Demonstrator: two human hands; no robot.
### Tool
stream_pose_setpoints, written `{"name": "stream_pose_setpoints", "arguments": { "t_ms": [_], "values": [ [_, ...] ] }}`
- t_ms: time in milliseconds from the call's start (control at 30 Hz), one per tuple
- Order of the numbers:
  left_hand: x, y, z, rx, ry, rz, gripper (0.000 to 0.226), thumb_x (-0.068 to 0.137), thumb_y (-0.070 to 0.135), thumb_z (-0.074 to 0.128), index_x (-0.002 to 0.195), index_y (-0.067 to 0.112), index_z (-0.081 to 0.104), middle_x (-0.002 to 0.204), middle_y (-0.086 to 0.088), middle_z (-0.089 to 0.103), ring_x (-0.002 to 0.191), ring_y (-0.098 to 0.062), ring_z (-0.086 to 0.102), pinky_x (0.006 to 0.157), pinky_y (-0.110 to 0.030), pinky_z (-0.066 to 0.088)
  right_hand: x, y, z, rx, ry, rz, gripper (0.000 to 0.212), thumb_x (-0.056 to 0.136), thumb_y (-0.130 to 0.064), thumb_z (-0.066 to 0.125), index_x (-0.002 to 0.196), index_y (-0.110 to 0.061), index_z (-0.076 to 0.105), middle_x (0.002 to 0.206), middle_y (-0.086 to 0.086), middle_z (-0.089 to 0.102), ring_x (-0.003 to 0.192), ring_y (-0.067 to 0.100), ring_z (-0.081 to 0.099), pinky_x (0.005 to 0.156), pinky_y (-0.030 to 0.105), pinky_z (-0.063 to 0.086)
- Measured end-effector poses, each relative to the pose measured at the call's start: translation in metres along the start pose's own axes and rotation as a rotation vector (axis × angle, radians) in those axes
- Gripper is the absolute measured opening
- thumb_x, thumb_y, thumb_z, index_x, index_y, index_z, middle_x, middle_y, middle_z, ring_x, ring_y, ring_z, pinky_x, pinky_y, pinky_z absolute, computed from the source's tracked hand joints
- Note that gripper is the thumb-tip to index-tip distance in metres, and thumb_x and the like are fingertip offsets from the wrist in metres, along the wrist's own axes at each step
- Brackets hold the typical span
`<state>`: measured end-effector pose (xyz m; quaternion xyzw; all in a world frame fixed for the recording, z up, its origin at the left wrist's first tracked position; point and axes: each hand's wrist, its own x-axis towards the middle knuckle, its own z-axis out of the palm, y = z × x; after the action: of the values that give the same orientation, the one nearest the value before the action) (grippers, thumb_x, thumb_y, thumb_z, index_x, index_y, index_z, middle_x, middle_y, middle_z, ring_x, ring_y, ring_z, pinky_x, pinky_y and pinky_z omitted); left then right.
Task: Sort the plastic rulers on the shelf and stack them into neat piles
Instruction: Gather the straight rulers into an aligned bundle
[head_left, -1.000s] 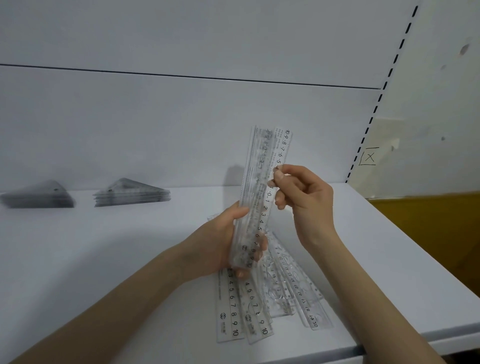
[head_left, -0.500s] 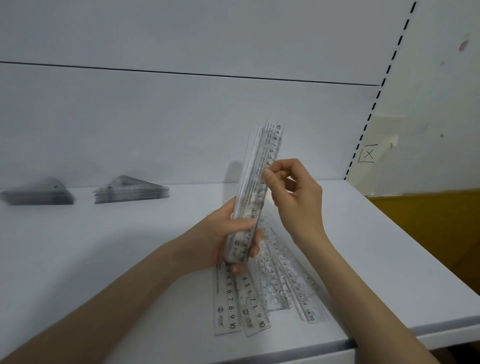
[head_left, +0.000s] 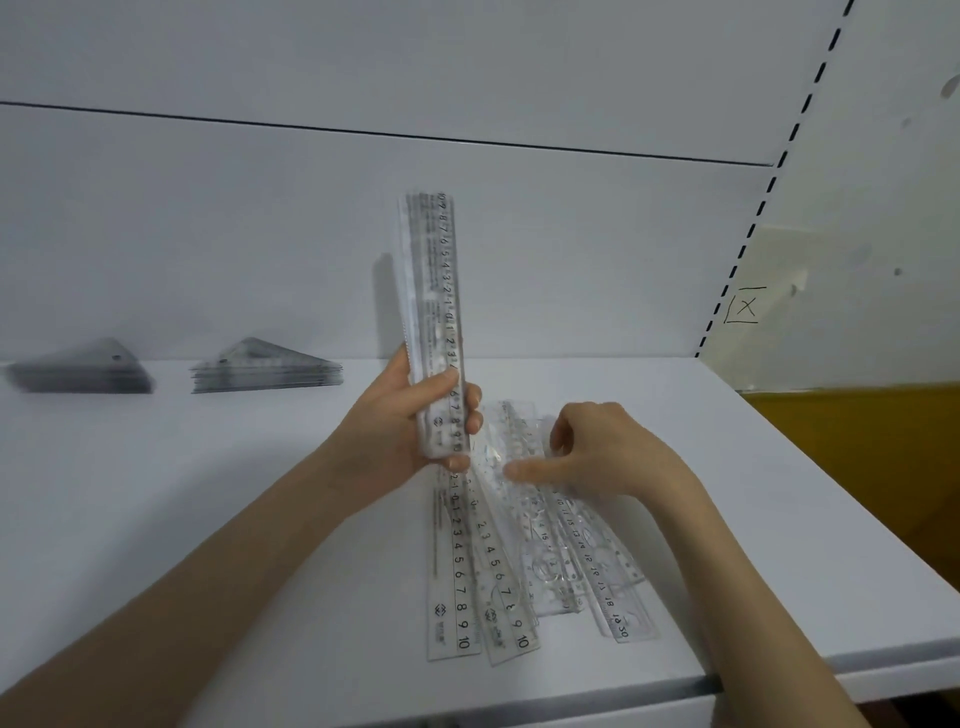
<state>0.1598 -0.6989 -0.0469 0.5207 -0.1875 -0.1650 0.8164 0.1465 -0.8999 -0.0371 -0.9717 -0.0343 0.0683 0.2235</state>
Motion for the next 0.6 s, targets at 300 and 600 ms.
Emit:
{"name": "stream_pose_setpoints", "arguments": {
  "t_ms": [300,600],
  "values": [
    [0.001,0.002,-0.003,-0.027,0.023,0.023,0.041,0.085,0.013,0.055,0.123,0.028,0.046,0.079,-0.009,0.057,0.066,-0.022,0.055,0.048,-0.029,0.040,0.009,0.003,-0.001,0.298,0.033,0.044,0.033,0.085,-0.025,0.069,0.063,-0.001,0.064,0.058,0.008,0.064,0.040,0.003,0.046,0.044,0.015,0.035],
    [0.000,-0.001,0.000,0.000,-0.014,-0.019,0.043,0.085,0.017,0.054,0.125,0.029,0.047,0.082,-0.010,0.057,0.067,-0.023,0.055,0.049,-0.030,0.040,-0.004,-0.004,-0.015,1.102,0.125,-0.227,0.028,0.092,-0.019,0.060,0.069,-0.003,0.059,0.055,0.002,0.054,0.040,0.012,0.036,0.038,0.016,0.028]
  ]
}}
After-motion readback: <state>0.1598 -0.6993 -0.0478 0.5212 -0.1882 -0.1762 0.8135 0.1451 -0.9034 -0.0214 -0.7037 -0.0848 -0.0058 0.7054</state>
